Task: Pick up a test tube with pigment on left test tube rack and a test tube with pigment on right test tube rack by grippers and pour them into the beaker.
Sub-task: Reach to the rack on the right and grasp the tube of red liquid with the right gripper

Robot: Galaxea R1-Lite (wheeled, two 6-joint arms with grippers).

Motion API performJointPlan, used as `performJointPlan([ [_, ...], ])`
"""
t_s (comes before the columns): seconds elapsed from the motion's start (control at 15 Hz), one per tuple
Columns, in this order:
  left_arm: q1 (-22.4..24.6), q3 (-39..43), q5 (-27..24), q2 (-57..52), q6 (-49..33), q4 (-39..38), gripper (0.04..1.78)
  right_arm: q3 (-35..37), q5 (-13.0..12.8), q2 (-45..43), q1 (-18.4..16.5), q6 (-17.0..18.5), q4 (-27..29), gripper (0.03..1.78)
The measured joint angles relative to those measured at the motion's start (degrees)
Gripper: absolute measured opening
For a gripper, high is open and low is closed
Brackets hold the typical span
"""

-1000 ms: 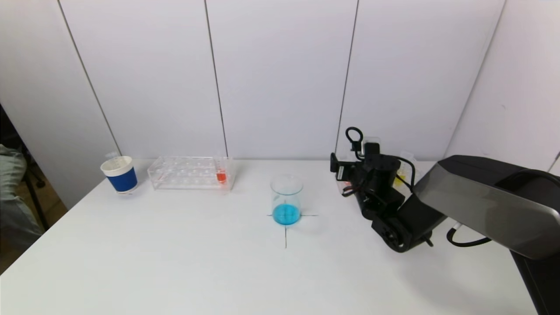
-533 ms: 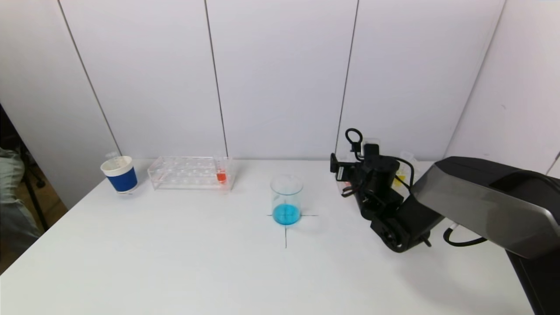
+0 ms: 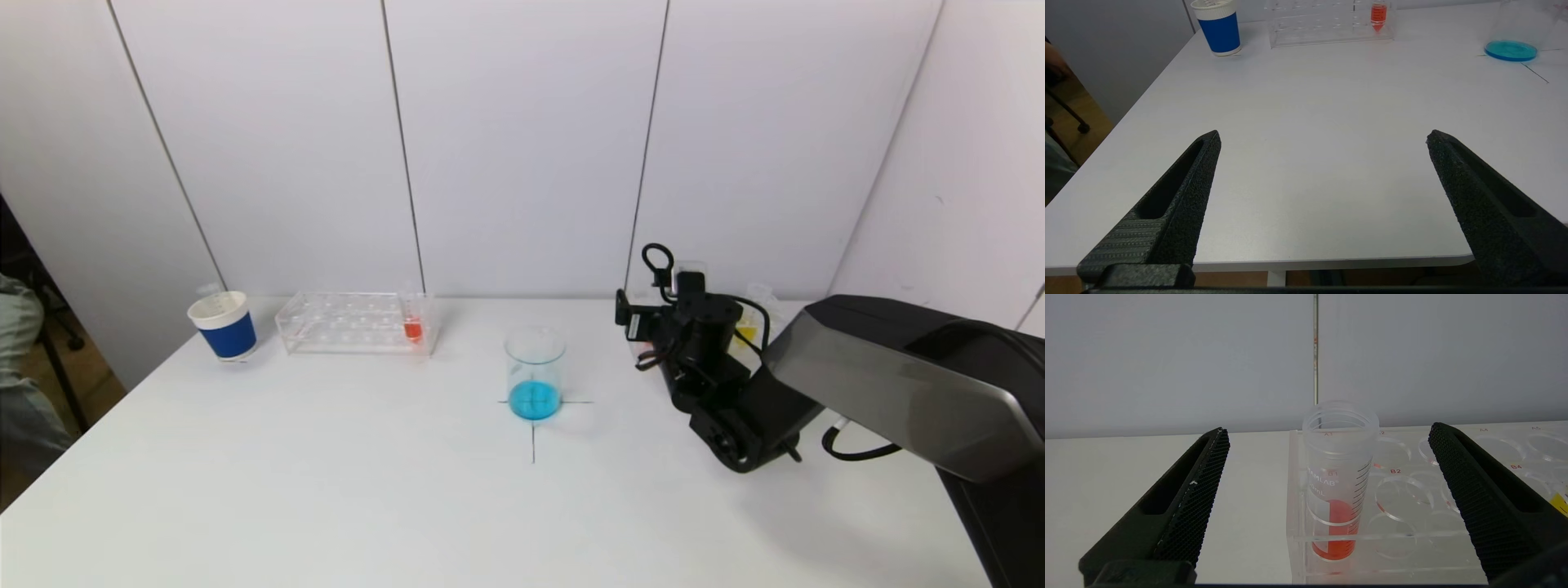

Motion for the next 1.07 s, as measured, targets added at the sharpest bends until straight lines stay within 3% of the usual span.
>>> performJointPlan([
  [0.73, 0.0, 0.0, 0.0, 0.0, 0.0, 0.0, 1.76, -1.0, 0.1, 0.6, -0.3, -0.2, 0.4, 1.76],
  [0.93, 0.0, 0.0, 0.0, 0.0, 0.0, 0.0, 1.76, -1.1, 0.1, 0.7, -0.4, -0.4, 0.5, 1.57],
  [1.07, 0.0, 0.0, 0.0, 0.0, 0.0, 0.0, 1.76, -1.1, 0.1, 0.7, -0.4, -0.4, 0.5, 1.31],
])
